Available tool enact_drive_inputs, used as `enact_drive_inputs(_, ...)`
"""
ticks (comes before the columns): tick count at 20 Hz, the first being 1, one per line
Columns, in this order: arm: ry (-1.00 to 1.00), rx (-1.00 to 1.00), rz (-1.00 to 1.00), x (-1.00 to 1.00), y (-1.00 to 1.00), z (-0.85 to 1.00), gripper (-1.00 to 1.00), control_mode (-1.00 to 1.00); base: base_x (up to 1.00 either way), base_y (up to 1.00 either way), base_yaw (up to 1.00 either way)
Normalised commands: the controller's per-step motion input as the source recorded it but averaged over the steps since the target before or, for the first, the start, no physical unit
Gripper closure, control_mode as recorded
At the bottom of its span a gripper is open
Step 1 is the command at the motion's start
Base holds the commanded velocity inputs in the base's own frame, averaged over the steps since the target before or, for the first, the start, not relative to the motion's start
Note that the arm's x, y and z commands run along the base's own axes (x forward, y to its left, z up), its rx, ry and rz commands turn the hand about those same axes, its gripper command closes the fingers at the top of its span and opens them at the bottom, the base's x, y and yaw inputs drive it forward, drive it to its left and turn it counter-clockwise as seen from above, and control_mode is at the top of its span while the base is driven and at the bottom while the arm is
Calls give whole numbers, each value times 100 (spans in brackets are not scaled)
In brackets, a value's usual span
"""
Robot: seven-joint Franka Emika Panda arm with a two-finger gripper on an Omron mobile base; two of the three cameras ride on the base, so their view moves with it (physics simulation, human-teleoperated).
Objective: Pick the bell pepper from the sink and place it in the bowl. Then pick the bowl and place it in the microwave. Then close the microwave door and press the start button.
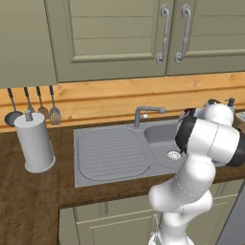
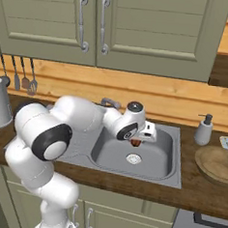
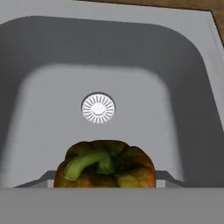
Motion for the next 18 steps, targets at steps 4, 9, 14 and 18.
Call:
enact_drive_inputs(4, 0, -2, -13, -14, -74, 46, 100, -100, 0, 0, 0)
enact_drive_inputs(9, 1, 0, -18, -3, -92, 35, 100, -100, 0, 0, 0)
enact_drive_inputs(14, 4, 5, -18, -4, -100, 23, 100, -100, 0, 0, 0)
enact_drive_inputs(18, 0, 10, -10, -12, -100, 1, 100, -100, 0, 0, 0)
